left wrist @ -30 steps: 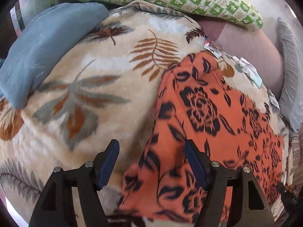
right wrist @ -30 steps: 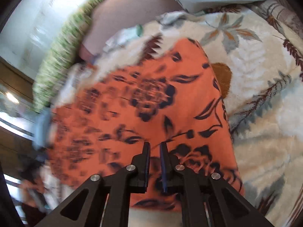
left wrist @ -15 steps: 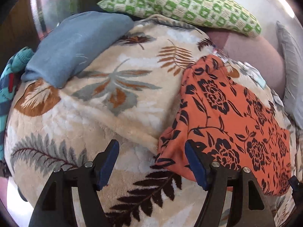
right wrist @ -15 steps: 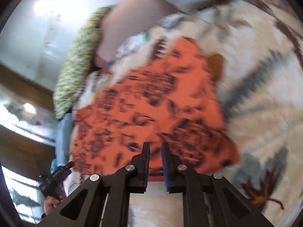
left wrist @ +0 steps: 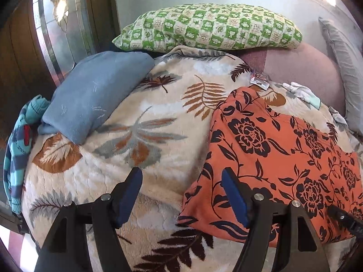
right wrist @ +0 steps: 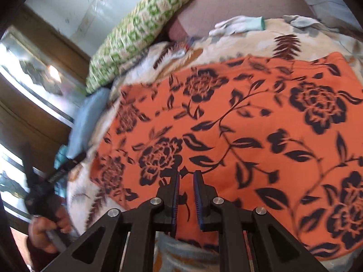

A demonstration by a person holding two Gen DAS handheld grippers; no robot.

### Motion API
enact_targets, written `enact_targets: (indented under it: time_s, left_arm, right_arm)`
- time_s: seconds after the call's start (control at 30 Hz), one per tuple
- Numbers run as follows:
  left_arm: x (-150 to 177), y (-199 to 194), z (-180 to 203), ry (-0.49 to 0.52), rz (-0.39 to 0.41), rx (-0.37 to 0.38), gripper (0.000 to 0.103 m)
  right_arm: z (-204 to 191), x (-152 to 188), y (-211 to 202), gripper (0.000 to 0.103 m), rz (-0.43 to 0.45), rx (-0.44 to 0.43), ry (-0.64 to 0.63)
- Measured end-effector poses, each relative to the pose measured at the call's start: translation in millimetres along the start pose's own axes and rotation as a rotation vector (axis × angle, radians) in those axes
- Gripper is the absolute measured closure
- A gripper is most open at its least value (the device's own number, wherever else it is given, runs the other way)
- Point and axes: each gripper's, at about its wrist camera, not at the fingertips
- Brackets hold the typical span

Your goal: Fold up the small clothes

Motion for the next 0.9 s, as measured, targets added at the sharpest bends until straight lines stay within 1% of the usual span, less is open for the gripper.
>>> enact_targets:
  time_s: [0.03, 0.07, 0.17, 0.3, 0.47, 0.57, 0.63, 0.9]
  left_arm:
    - [0, 0, 2, 0.008, 0.004, -0.007, 0.030]
    - [0, 0, 3, 0.013, 0.007, -0.010, 0.030]
    - [0, -2, 6, 0.025, 0.016, -0.012, 0.030]
    - [1, -8, 9, 0.049, 0.039, -0.028, 0.030]
    - [3, -16, 9, 0.061, 0.062, -0.034, 0.028]
    - [4, -19, 7, 0.066, 0.074, -0.045, 0.028]
    - [5, -20, 6, 0.068, 0.077, -0.049, 0.028]
    - [6, -14, 10, 0.089, 0.062, -0.042, 0.028]
  right_arm:
    - [0, 1, 9, 0.087, -0.029, 0.026, -0.009]
    - [2, 4, 13, 0.087, -0.040, 0.035, -0.012]
    - [5, 4, 6, 0.087, -0.037, 0.014, -0.007]
    - [3, 8, -16, 0.087, 0.028, 0.009, -0.037]
    - [-9, 11, -41, 0.087, 0.108, -0.006, -0.091]
    - [-15, 13, -52, 0.087, 0.140, -0.016, -0.119]
    - [-20, 13, -51, 0.087, 0.138, -0.014, -0.134]
    - [-25, 17, -24, 0.087, 0.054, 0.001, -0.152]
Point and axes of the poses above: each gripper's, at about its wrist camera, not at the fingertips, and y roughly the way its jaws point, z to its right, x to its underside, and after that the axes turned 4 degrees about -z, right-handed
